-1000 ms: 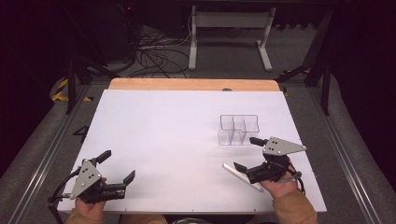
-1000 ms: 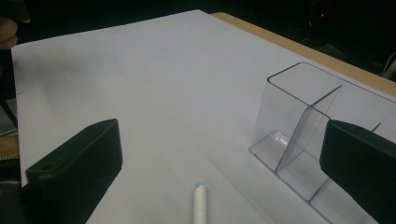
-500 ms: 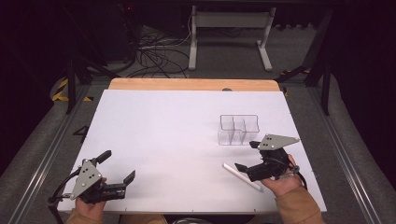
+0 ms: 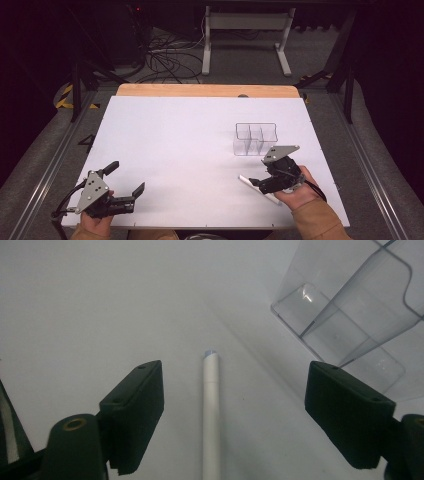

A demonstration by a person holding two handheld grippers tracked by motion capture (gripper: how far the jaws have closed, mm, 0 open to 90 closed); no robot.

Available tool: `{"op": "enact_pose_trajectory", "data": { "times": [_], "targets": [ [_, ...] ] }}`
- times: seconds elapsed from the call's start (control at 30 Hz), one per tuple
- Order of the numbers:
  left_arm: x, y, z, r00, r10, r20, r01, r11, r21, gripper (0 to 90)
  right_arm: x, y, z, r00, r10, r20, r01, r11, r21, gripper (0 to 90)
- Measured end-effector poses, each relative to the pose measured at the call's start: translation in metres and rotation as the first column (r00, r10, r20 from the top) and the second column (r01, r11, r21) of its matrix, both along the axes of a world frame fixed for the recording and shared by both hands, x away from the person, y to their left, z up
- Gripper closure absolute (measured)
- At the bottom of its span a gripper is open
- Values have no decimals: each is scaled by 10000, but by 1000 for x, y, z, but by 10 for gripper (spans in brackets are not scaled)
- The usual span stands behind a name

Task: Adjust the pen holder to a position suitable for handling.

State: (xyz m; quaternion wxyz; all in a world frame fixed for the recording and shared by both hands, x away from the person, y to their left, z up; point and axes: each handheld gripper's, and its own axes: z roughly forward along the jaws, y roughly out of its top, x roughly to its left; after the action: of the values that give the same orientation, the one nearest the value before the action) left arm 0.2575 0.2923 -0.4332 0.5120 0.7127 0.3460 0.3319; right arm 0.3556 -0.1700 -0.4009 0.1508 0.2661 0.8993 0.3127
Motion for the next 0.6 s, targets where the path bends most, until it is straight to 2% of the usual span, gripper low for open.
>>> {"op": "enact_pose_trajectory", "data": {
  "times": [0.23, 0.6],
  "targets": [
    [0, 0, 0, 10000, -2, -7, 2, 10000, -24, 15, 4, 7, -6, 9979, 0, -650, -60, 9958, -916, 299],
    [0, 0, 0, 10000, 3, -10, -3, 10000, -19, 15, 8, 15, -16, 9893, 10, -1460, -267, 9843, -1746, 368]
  ]
}}
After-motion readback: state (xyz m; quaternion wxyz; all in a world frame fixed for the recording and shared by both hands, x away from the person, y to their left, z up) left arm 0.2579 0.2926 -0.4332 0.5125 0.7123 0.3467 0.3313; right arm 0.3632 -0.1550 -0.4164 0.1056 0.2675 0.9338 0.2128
